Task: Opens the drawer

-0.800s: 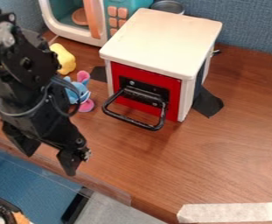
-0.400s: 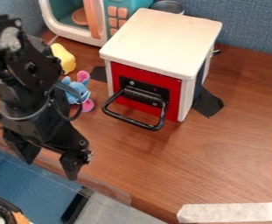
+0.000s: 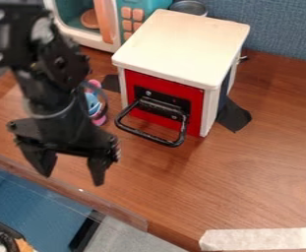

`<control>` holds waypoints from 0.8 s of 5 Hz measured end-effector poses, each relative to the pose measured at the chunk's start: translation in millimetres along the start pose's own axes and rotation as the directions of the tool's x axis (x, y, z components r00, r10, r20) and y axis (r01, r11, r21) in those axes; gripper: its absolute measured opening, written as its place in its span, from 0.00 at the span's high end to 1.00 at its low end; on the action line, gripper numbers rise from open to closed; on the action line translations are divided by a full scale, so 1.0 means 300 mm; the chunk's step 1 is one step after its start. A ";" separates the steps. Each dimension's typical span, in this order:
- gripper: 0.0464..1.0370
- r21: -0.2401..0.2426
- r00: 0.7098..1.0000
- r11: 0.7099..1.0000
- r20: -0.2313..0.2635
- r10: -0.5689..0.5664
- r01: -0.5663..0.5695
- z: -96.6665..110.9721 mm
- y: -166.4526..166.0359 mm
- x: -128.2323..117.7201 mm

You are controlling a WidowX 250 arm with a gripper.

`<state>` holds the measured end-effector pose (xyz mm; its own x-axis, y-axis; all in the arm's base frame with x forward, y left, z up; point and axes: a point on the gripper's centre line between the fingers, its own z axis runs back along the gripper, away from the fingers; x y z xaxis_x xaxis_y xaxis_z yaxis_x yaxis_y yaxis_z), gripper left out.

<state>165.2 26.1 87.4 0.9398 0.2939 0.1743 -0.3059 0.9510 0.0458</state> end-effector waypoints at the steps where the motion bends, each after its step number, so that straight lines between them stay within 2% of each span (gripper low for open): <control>1: 0.04 -0.010 0.997 0.997 -0.005 0.080 -0.080 -0.017 -0.037 0.037; 2: 0.04 -0.058 0.975 0.975 0.028 0.219 -0.217 -0.012 -0.085 0.090; 3: 0.04 -0.111 0.920 0.920 0.068 0.386 -0.377 -0.009 -0.100 0.132; 4: 0.04 -0.108 0.852 0.857 0.102 0.514 -0.504 -0.024 -0.107 0.180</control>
<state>226.9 12.3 88.3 0.6277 0.7293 0.2722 -0.7194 0.6771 -0.1553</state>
